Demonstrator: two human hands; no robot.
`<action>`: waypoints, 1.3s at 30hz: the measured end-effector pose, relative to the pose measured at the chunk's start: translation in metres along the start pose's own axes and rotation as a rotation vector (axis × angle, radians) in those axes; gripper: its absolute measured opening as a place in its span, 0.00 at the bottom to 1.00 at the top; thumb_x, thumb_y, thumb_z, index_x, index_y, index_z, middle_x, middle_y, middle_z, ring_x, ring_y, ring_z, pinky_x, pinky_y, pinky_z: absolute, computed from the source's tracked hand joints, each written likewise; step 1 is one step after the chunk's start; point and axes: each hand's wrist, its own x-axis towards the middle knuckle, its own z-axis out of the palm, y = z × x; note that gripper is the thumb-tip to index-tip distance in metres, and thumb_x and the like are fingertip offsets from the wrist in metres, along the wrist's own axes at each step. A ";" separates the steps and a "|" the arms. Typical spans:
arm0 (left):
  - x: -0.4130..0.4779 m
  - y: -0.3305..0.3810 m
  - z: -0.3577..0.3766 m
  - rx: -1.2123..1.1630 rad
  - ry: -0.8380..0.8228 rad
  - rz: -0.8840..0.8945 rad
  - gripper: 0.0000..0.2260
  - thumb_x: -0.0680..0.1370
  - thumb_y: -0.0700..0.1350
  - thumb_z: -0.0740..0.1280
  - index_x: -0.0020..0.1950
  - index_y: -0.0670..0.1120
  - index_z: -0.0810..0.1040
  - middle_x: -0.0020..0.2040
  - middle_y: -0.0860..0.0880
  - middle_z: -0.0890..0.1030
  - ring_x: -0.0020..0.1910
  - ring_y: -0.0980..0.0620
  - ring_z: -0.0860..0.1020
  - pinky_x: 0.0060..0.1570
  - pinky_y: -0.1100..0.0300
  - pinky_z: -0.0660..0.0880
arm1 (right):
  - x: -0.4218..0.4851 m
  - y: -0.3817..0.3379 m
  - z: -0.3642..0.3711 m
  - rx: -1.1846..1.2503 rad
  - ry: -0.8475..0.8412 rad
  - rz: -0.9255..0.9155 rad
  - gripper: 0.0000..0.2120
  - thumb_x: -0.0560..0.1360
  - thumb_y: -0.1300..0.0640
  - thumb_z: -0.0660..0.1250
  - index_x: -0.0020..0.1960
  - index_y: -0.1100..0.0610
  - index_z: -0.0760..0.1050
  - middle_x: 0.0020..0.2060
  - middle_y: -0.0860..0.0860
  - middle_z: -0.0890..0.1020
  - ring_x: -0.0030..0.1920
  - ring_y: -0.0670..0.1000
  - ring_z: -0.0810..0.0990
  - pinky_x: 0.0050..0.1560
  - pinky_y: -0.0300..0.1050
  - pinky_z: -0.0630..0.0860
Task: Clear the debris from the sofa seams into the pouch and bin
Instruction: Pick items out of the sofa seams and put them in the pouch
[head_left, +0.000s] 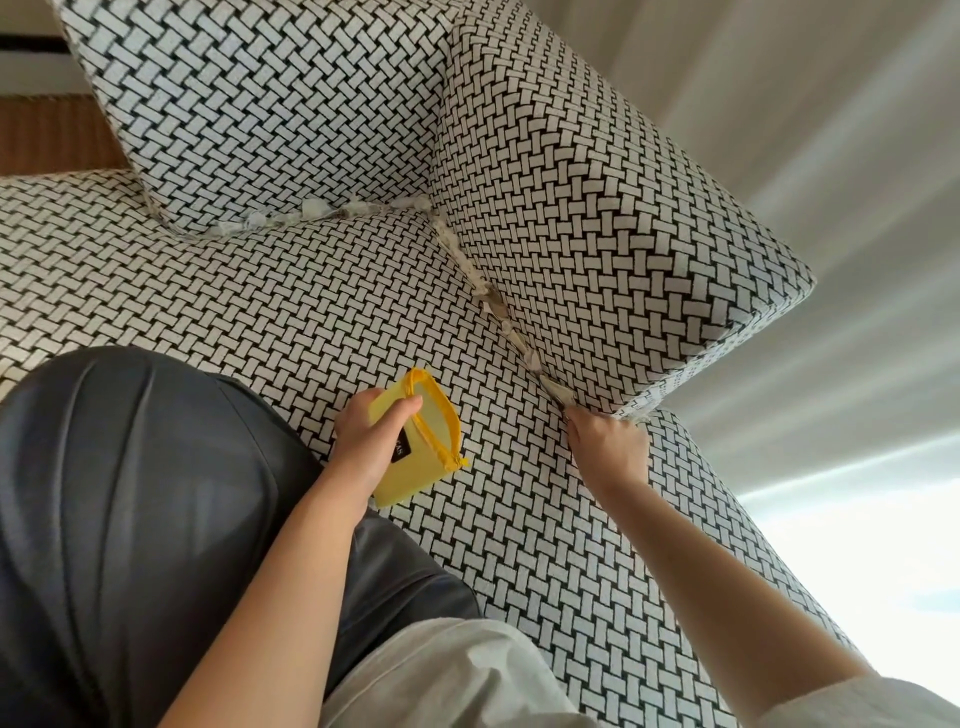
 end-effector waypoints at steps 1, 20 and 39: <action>0.000 0.000 0.000 0.001 -0.002 0.001 0.25 0.74 0.58 0.65 0.68 0.51 0.65 0.67 0.45 0.66 0.60 0.47 0.69 0.48 0.51 0.68 | 0.002 0.000 0.002 -0.068 -0.055 0.011 0.07 0.79 0.58 0.60 0.48 0.54 0.77 0.21 0.44 0.67 0.19 0.42 0.57 0.22 0.32 0.51; -0.003 0.001 -0.001 0.004 -0.012 0.006 0.23 0.74 0.58 0.65 0.66 0.53 0.66 0.67 0.46 0.65 0.58 0.49 0.69 0.48 0.53 0.68 | 0.014 -0.015 0.009 0.005 -0.112 0.117 0.13 0.80 0.56 0.55 0.64 0.53 0.70 0.27 0.47 0.72 0.23 0.45 0.65 0.23 0.34 0.57; -0.009 0.008 -0.001 0.026 -0.037 0.033 0.18 0.71 0.59 0.67 0.56 0.55 0.68 0.66 0.45 0.66 0.58 0.48 0.69 0.54 0.50 0.69 | 0.013 -0.034 -0.006 0.099 -0.017 0.197 0.12 0.82 0.55 0.51 0.55 0.57 0.72 0.26 0.47 0.70 0.24 0.47 0.66 0.25 0.34 0.57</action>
